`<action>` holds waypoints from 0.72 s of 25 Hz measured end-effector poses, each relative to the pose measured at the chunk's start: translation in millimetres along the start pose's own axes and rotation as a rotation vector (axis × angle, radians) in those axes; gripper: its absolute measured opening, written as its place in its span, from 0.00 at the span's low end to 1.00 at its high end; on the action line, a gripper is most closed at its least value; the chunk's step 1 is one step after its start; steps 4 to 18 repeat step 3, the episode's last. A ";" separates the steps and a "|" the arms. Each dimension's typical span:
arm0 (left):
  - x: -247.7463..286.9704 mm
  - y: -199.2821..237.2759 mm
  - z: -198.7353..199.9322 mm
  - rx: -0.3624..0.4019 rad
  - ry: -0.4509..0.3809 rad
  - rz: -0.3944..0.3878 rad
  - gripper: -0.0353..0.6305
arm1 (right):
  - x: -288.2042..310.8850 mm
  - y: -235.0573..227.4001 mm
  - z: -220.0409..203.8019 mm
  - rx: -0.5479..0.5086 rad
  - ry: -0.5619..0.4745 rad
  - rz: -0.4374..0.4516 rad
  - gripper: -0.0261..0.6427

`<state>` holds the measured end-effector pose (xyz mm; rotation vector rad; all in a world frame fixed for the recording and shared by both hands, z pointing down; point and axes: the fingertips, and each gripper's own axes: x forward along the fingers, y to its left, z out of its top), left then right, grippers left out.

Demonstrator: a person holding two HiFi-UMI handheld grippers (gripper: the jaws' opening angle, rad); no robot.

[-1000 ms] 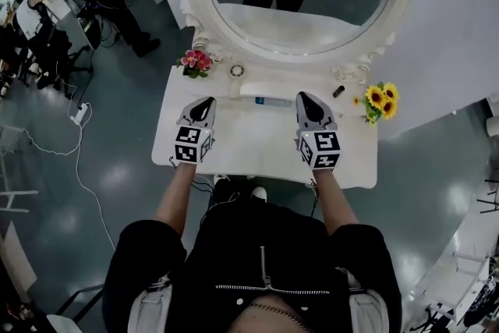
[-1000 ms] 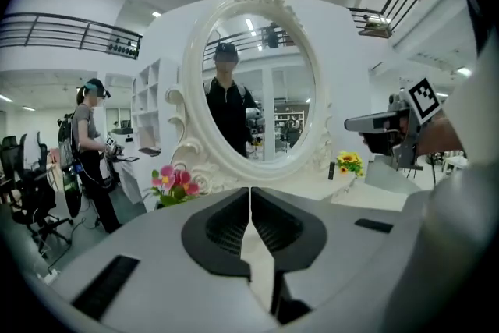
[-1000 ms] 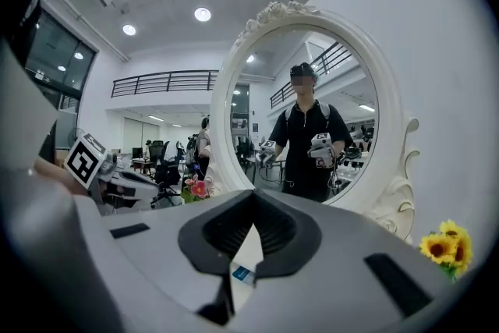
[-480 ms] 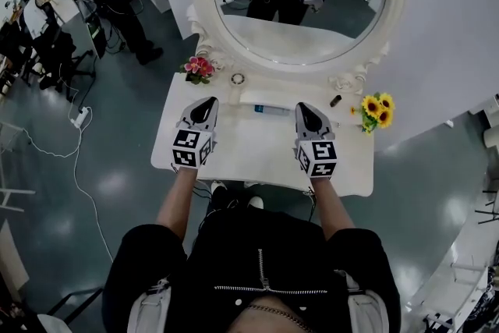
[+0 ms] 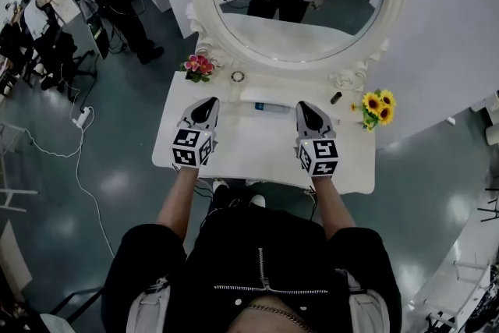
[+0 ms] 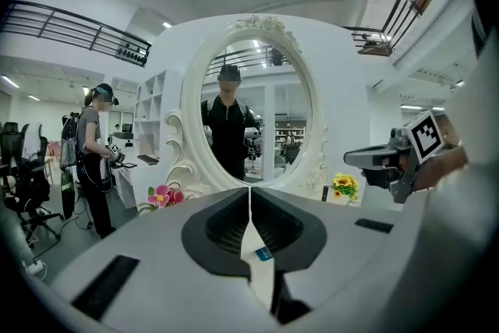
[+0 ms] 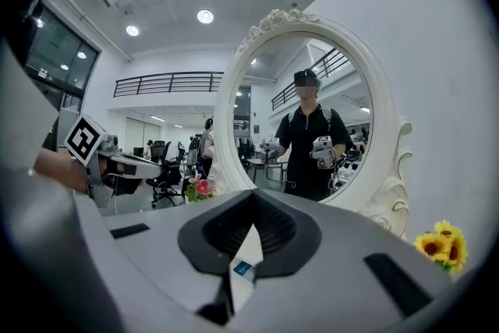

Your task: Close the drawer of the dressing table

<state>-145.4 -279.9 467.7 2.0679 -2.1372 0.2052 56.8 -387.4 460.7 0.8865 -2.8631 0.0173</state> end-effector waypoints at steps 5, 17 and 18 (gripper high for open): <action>0.4 -3.2 -0.4 -0.005 0.000 -0.003 0.09 | -1.7 -0.5 -0.5 0.000 0.002 0.003 0.04; 0.4 -3.2 -0.4 -0.005 0.000 -0.003 0.09 | -1.7 -0.5 -0.5 0.000 0.002 0.003 0.04; 0.4 -3.2 -0.4 -0.005 0.000 -0.003 0.09 | -1.7 -0.5 -0.5 0.000 0.002 0.003 0.04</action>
